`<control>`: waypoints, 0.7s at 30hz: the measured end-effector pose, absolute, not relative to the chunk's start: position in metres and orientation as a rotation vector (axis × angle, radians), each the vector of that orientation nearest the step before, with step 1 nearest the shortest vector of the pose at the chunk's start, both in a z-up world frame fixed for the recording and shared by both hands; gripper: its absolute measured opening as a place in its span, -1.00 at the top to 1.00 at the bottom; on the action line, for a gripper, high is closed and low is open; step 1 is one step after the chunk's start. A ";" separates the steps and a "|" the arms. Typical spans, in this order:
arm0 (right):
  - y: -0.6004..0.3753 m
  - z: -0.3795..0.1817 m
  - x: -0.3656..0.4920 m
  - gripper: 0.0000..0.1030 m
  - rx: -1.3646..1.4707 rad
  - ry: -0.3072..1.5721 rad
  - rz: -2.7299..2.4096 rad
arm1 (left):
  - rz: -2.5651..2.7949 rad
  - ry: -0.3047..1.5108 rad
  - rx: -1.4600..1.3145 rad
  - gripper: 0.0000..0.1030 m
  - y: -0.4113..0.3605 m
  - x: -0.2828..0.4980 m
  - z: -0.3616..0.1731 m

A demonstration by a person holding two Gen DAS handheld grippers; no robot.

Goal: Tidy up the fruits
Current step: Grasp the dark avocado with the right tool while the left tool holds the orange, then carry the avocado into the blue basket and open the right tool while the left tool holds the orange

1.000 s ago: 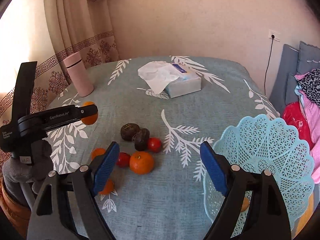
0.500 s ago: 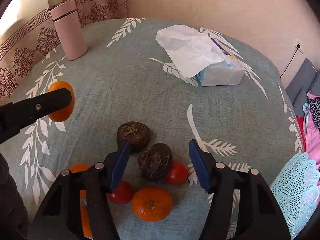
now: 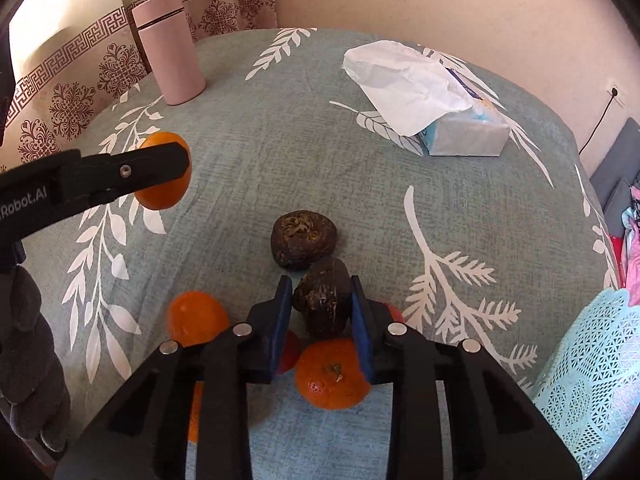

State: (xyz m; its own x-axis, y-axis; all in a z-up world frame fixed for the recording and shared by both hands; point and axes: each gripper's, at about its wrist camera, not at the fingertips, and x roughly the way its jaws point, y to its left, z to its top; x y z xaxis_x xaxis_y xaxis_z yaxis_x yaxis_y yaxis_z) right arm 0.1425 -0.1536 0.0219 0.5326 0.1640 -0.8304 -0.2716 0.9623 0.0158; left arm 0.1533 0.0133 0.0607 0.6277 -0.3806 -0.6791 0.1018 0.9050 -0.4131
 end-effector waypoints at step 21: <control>-0.243 0.096 0.087 0.44 0.127 0.785 0.147 | -0.324 0.832 -0.331 0.28 0.002 0.146 0.066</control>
